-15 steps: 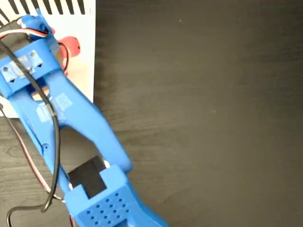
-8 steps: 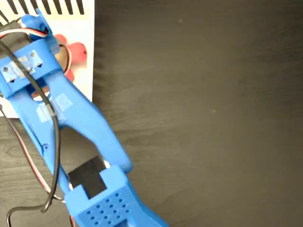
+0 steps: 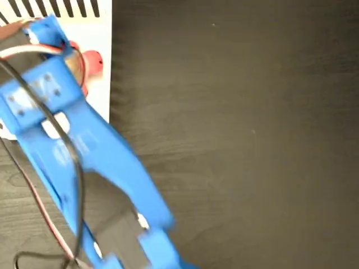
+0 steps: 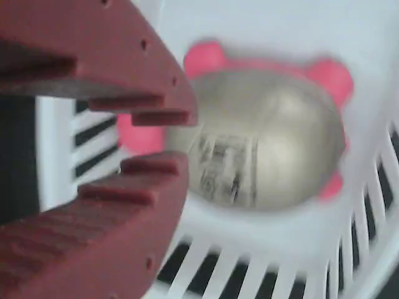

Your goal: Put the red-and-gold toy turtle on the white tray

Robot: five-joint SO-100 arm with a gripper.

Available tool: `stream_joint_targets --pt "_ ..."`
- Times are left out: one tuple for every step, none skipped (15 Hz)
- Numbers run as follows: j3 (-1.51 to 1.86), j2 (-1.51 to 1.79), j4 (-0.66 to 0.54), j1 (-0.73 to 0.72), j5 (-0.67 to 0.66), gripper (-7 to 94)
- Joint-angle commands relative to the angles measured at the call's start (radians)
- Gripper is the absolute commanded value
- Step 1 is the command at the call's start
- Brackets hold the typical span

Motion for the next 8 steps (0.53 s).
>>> stream_joint_targets --pt "0.051 0.308 -0.009 -0.011 0.020 0" --pt "0.150 0.449 -0.038 -0.006 0.002 0" --pt "0.207 0.551 -0.029 0.011 -0.006 0" --pt "0.291 0.655 -0.040 0.038 -0.009 0" --pt "0.402 0.762 -0.067 0.077 -0.020 0" --pt "0.526 0.868 -0.107 0.129 -0.034 0" --pt "0.660 0.971 -0.143 0.175 -0.051 0" --pt "0.802 1.071 -0.183 0.212 -0.067 0"
